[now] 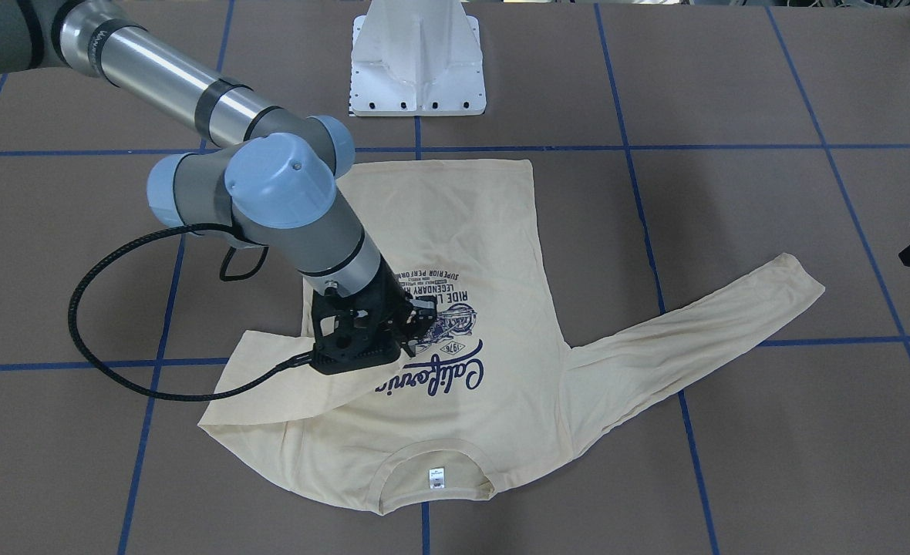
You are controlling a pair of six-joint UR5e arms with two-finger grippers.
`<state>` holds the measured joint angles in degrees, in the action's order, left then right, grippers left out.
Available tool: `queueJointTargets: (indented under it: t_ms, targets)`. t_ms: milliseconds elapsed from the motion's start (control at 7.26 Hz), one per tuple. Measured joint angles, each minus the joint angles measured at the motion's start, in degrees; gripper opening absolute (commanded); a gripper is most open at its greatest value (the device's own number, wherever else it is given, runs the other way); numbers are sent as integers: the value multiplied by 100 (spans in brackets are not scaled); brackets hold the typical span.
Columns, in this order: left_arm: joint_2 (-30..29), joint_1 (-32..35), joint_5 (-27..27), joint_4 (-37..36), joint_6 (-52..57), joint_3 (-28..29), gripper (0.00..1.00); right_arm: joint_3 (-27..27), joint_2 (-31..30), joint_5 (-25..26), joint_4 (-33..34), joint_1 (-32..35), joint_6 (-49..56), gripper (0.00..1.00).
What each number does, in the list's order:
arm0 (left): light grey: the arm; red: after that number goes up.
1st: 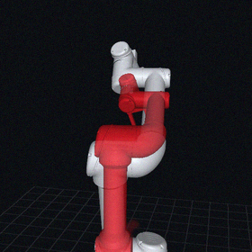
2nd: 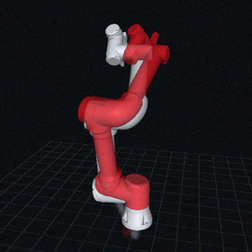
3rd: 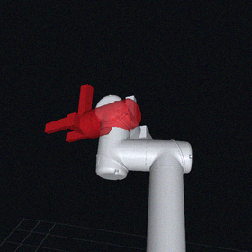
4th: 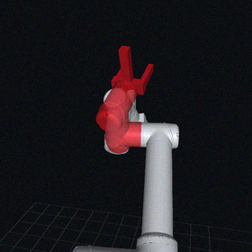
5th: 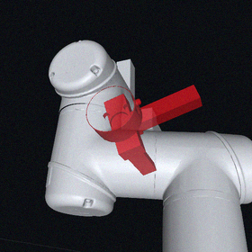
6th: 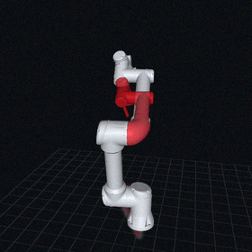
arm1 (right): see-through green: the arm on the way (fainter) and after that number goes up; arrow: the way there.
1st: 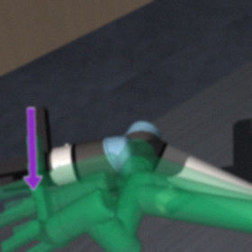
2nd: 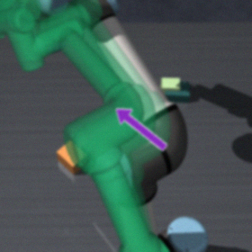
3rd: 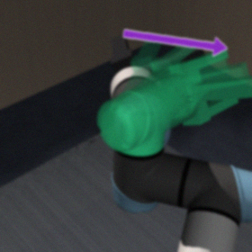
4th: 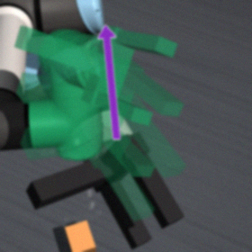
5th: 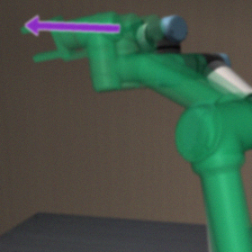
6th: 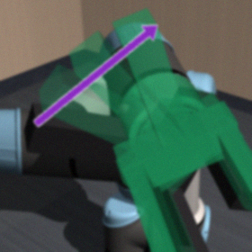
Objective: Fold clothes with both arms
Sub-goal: 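Grasp the sleeve cuff with the right gripper and carry it toward the collar, then lay the sleeve across the shirt chest and release with the right gripper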
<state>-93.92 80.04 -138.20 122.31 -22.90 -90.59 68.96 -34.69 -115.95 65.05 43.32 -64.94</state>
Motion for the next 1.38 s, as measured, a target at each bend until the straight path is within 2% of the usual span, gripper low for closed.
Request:
queueJointTargets:
  t_ms: [275, 551, 1102, 1377]
  targets:
    - [-2, 3, 16, 1, 10, 35, 100, -285, 471, 465, -1, -154, 5, 0]
    - [-6, 3, 20, 3, 25, 84, 100, -333, 743, 714, -7, -171, 6, 0]
    - [-18, 3, 21, 3, 31, 120, 100, -295, 855, 769, -228, -173, 5, 0]
    - [-15, 2, 21, 3, 27, 123, 100, -377, 864, 1058, -233, -440, 47, 0]
